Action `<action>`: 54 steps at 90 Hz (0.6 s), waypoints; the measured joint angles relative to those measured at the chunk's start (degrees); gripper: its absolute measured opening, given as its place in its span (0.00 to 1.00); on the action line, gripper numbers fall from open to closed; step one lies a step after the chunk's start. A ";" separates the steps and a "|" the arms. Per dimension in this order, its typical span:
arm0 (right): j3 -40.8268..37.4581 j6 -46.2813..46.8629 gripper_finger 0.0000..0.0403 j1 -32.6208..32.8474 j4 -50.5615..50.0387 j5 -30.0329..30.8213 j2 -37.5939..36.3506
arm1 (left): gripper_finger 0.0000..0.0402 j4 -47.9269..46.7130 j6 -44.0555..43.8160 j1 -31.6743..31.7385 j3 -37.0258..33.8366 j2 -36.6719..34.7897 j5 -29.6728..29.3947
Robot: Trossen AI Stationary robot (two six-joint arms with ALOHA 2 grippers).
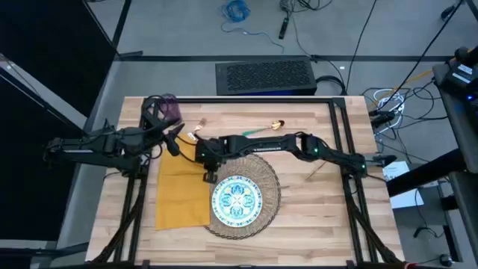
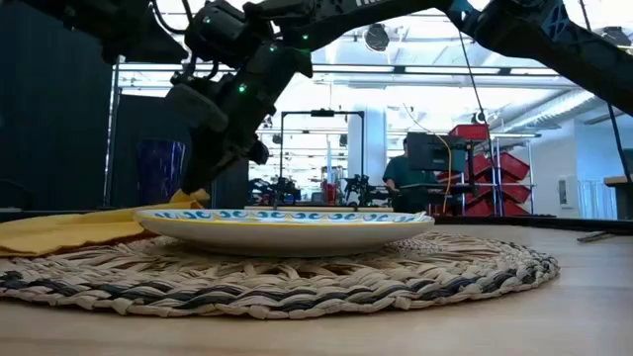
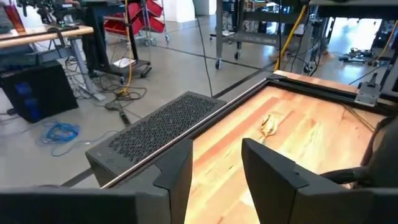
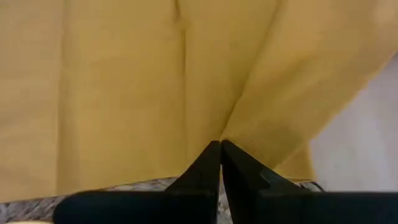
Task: Set table place
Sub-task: Fold the yellow table napkin
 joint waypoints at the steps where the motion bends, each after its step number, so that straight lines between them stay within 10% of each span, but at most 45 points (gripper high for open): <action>1: 0.00 0.07 0.00 0.00 -0.13 0.01 0.06 | 0.31 -0.05 -0.02 0.00 0.00 0.01 0.00; 54: -0.11 1.17 0.10 0.44 0.86 -2.87 1.70 | 0.31 -1.09 -1.54 0.00 0.00 0.01 1.06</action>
